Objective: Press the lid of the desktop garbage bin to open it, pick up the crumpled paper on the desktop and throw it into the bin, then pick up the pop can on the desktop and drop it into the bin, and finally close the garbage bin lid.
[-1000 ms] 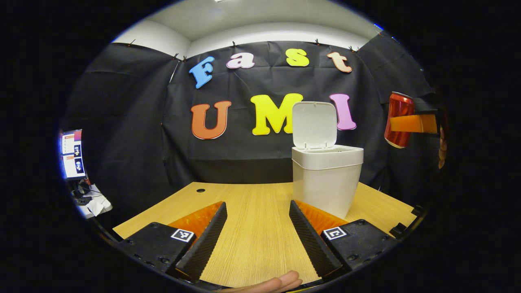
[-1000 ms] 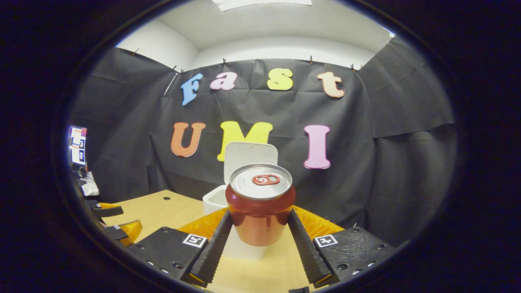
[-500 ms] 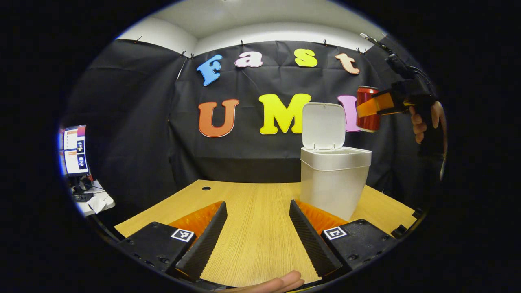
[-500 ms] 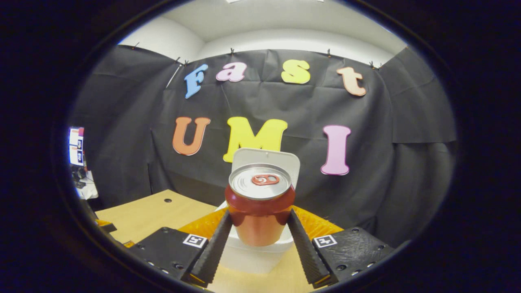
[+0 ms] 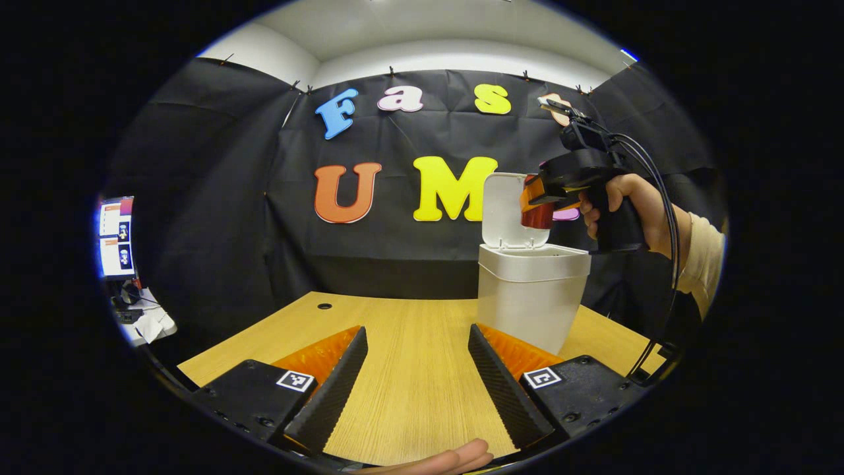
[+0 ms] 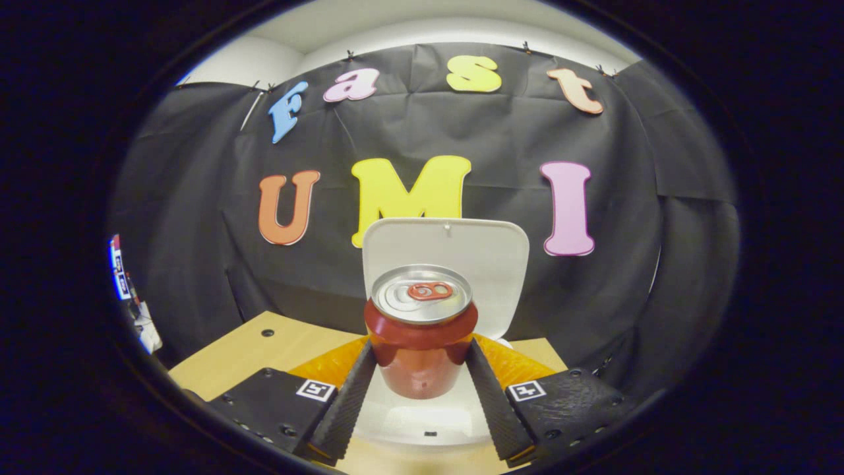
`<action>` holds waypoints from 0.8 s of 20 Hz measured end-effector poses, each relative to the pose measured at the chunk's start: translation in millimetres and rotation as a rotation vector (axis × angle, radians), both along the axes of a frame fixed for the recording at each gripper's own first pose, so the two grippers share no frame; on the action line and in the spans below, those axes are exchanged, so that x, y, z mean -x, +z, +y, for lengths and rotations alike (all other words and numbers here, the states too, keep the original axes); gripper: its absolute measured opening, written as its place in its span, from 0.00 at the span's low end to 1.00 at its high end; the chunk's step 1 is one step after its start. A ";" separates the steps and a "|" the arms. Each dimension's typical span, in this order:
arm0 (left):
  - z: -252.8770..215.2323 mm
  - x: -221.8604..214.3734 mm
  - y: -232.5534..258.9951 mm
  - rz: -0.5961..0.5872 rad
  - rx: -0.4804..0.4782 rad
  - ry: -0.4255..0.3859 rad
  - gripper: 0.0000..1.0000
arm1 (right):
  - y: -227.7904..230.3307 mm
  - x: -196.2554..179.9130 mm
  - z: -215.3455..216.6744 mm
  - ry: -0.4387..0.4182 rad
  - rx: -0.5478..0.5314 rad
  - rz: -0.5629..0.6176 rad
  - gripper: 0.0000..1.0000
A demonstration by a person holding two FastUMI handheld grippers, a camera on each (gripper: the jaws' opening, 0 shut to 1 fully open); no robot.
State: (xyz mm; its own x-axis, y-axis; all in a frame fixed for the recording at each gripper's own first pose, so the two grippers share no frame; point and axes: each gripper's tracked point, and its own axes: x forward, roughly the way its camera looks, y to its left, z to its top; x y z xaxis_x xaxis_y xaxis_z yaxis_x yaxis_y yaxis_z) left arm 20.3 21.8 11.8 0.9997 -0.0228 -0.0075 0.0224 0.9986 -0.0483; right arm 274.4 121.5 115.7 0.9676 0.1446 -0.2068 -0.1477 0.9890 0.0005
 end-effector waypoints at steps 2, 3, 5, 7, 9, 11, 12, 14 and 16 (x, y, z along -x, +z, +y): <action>3.9 -2.8 -4.7 0.017 0.031 0.005 0.99 | -7.2 -14.9 -3.7 -0.007 -0.005 0.041 0.81; 4.1 -2.6 -5.8 0.021 0.037 0.000 0.99 | -10.3 -21.7 -7.0 -0.021 -0.002 0.057 0.80; 7.3 -5.6 -8.9 0.031 0.024 0.010 0.99 | -18.2 -30.5 -9.7 -0.027 0.018 0.082 0.80; 11.2 -6.6 -11.9 0.041 0.012 0.022 0.99 | -25.1 -33.1 -10.4 -0.028 0.018 0.104 0.81; 11.7 -7.1 -12.3 0.042 0.015 0.019 0.99 | -34.5 -32.7 -4.8 -0.007 -0.025 0.148 0.82; 11.7 -7.9 -15.5 0.053 0.021 0.017 0.99 | -39.2 -30.8 -3.4 0.002 -0.042 0.176 0.82; 9.7 -7.5 -15.4 0.053 0.020 0.010 0.99 | -38.7 -30.0 -4.2 0.002 -0.046 0.178 0.82; 8.2 -8.5 -16.6 0.058 0.013 0.005 0.99 | -34.0 -26.4 -4.6 0.005 -0.045 0.173 0.82; 7.9 -8.4 -15.5 0.057 0.001 0.002 0.99 | -23.2 -23.9 -5.3 0.008 -0.049 0.157 0.83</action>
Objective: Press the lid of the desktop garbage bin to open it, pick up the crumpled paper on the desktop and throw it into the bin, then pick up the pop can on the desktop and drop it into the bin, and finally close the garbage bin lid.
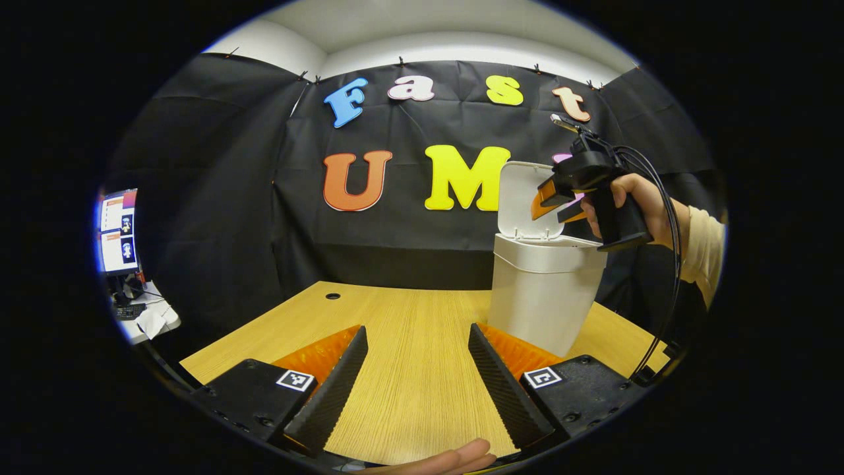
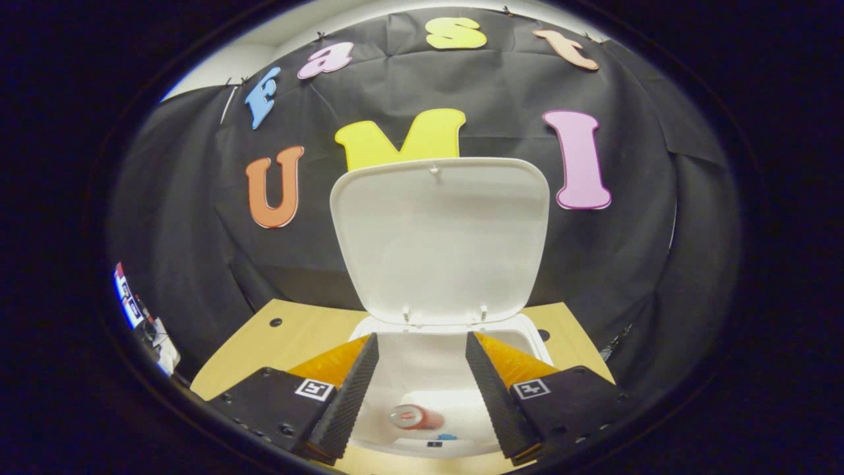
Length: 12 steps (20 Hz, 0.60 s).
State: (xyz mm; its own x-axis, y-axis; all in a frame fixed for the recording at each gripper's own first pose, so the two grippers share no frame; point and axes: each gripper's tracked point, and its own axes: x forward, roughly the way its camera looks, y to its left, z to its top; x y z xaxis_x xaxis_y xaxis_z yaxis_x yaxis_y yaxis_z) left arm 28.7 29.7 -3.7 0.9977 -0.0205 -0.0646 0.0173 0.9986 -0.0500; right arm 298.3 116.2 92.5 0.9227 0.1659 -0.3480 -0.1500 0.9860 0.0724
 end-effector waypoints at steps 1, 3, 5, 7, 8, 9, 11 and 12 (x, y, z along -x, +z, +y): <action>0.9 -0.4 -0.1 -0.001 -0.003 0.001 0.99 | 6.6 2.6 -0.5 0.001 -0.017 -0.014 0.83; 5.7 0.3 -2.1 0.003 0.009 0.012 0.99 | 17.8 3.8 -0.9 0.001 -0.049 -0.028 0.84; 3.9 0.0 -3.1 0.010 0.012 0.006 0.99 | 29.5 3.7 -1.4 -0.001 -0.061 -0.036 0.85; 9.2 -0.8 -4.9 0.015 0.007 0.016 0.99 | 44.0 2.8 -1.6 -0.009 -0.061 -0.055 0.85; 13.8 -0.8 -5.0 0.021 0.009 0.029 0.99 | 53.1 1.8 -1.4 -0.015 -0.063 -0.069 0.90; 19.0 -0.5 -7.6 0.031 0.012 0.043 0.99 | 63.3 1.9 -1.6 -0.021 -0.069 -0.083 0.90; 26.4 0.0 -8.9 0.042 0.019 0.065 0.99 | 87.0 -0.6 1.5 -0.024 -0.088 -0.122 0.86; 28.0 -0.6 -10.7 0.051 0.022 0.072 0.99 | 98.2 -3.6 2.4 -0.029 -0.091 -0.138 0.86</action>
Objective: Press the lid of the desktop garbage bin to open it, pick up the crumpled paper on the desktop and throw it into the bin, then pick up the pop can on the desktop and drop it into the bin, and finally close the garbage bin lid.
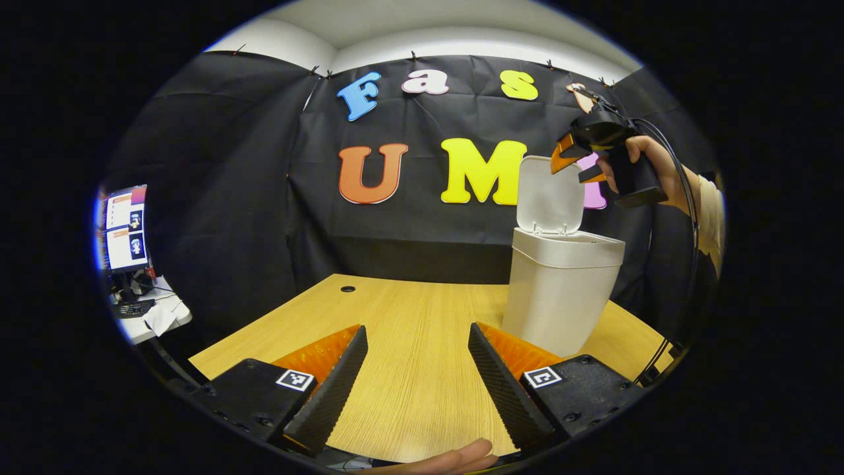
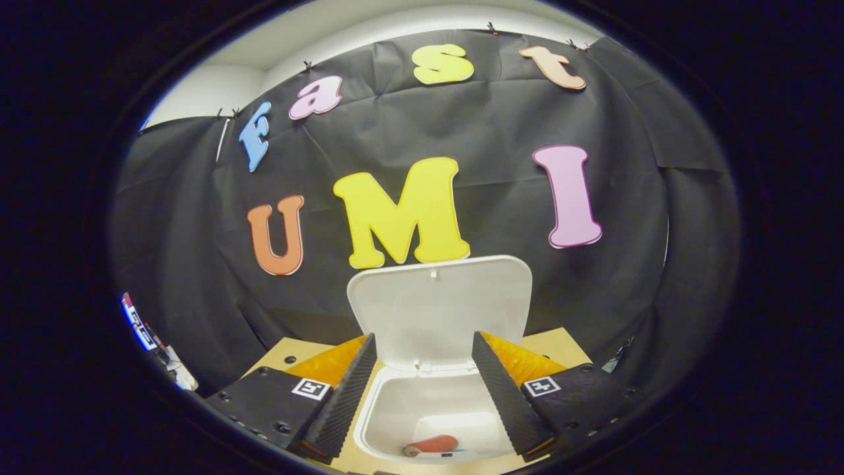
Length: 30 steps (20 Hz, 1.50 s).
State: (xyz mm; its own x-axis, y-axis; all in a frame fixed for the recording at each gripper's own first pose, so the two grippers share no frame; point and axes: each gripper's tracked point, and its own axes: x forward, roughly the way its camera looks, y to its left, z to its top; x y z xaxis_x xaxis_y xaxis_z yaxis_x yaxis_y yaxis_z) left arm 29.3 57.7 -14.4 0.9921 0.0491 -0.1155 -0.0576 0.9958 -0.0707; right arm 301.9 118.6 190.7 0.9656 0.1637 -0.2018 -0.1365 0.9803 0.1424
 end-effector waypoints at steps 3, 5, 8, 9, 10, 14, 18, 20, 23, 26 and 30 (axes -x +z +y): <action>6.4 -1.4 -1.7 0.007 -0.006 0.014 0.99 | 25.5 -9.7 8.3 -0.005 -0.028 -0.031 0.90; 7.7 -4.5 -6.9 0.020 0.002 0.017 1.00 | 42.8 -15.0 15.3 0.002 -0.043 -0.068 0.90; 9.9 -9.8 -15.3 0.047 0.000 0.027 0.99 | 52.6 -35.3 17.6 -0.015 -0.003 -0.105 0.90; 10.3 -11.2 -17.6 0.054 -0.002 0.028 0.99 | 51.7 -40.9 16.6 -0.027 0.005 -0.104 0.90; 10.0 -12.1 -19.7 0.061 -0.003 0.027 0.99 | 53.9 -45.2 18.3 -0.027 0.003 -0.108 0.90; 14.7 -13.9 -24.9 0.070 -0.005 0.033 0.99 | 60.4 -62.7 13.6 -0.054 0.041 -0.153 0.90; 14.6 -13.3 -22.4 0.064 -0.006 0.036 0.99 | 51.8 -74.0 8.2 -0.065 0.070 -0.134 0.86; 13.1 -14.1 -22.0 0.060 -0.009 0.030 1.00 | 45.5 -80.0 1.9 -0.079 0.067 -0.116 0.90; 13.0 -13.2 -21.9 0.056 -0.012 0.018 1.00 | 40.2 -81.2 -2.6 -0.085 0.088 -0.109 0.87; 12.6 -13.7 -21.2 0.053 -0.011 0.019 0.99 | 38.2 -73.1 -3.9 -0.078 0.101 -0.105 0.89; 7.8 -12.9 -21.7 0.056 0.005 -0.009 0.99 | 29.4 -55.6 2.2 -0.049 0.106 -0.084 0.90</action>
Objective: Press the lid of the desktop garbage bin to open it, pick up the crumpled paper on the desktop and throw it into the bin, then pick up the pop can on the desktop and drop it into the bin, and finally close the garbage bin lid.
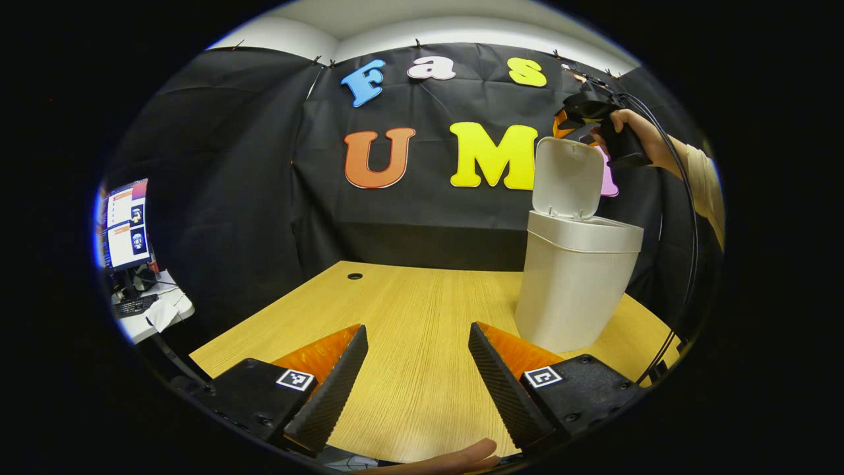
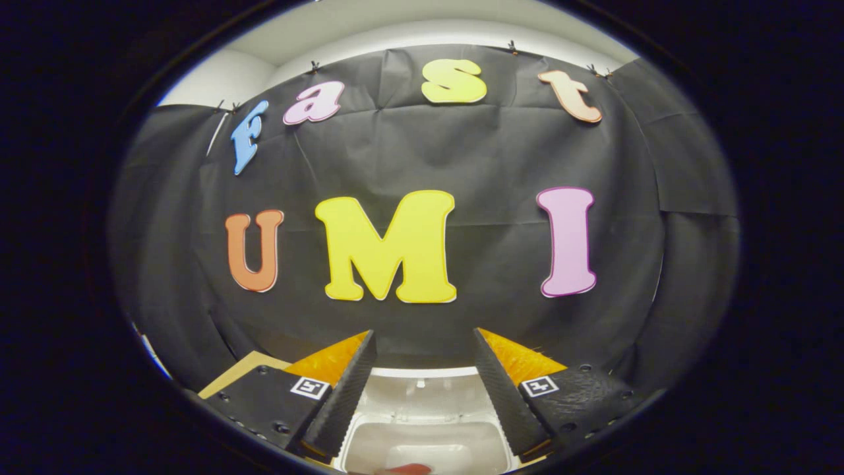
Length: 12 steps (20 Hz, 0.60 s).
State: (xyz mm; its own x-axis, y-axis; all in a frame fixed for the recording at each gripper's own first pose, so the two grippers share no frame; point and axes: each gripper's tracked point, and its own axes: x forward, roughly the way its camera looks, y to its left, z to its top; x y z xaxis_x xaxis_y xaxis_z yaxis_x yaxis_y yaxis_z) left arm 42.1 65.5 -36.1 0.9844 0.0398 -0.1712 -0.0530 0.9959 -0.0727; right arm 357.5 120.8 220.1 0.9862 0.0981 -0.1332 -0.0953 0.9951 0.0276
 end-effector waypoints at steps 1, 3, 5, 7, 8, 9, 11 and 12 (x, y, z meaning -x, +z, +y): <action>-1.0 1.8 0.2 -0.003 0.005 -0.008 0.99 | -4.6 4.3 1.6 0.010 0.011 0.009 0.91; -1.6 4.1 2.2 -0.007 -0.016 -0.003 1.00 | -18.7 12.3 4.5 0.028 0.015 0.049 0.87; -2.8 5.7 3.9 -0.015 -0.033 0.005 1.00 | -39.9 19.3 4.6 0.033 0.018 0.108 0.89; -7.7 6.6 6.5 -0.021 -0.030 -0.004 0.99 | -62.3 26.5 -2.4 -0.001 0.039 0.156 0.91; -8.9 6.7 7.0 -0.021 -0.031 -0.005 0.99 | -70.3 28.5 -3.4 -0.005 0.061 0.160 0.87; -8.1 6.3 5.7 -0.019 -0.036 -0.004 0.99 | -81.0 31.9 -0.6 -0.001 0.083 0.172 0.92; -8.9 4.9 2.6 -0.011 -0.047 0.000 0.99 | -104.4 41.4 0.1 0.010 0.087 0.237 0.87; -9.8 4.2 1.8 -0.008 -0.049 0.001 0.99 | -117.7 46.5 -0.4 0.014 0.073 0.281 0.91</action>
State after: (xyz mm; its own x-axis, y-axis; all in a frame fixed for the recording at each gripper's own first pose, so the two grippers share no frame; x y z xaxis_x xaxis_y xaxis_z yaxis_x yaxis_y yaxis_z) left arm 37.9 55.7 -34.3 0.9858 0.0484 -0.1610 -0.0531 0.9983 -0.0245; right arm 311.0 120.4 102.4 0.9081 0.0910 -0.4087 -0.1073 0.9941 -0.0170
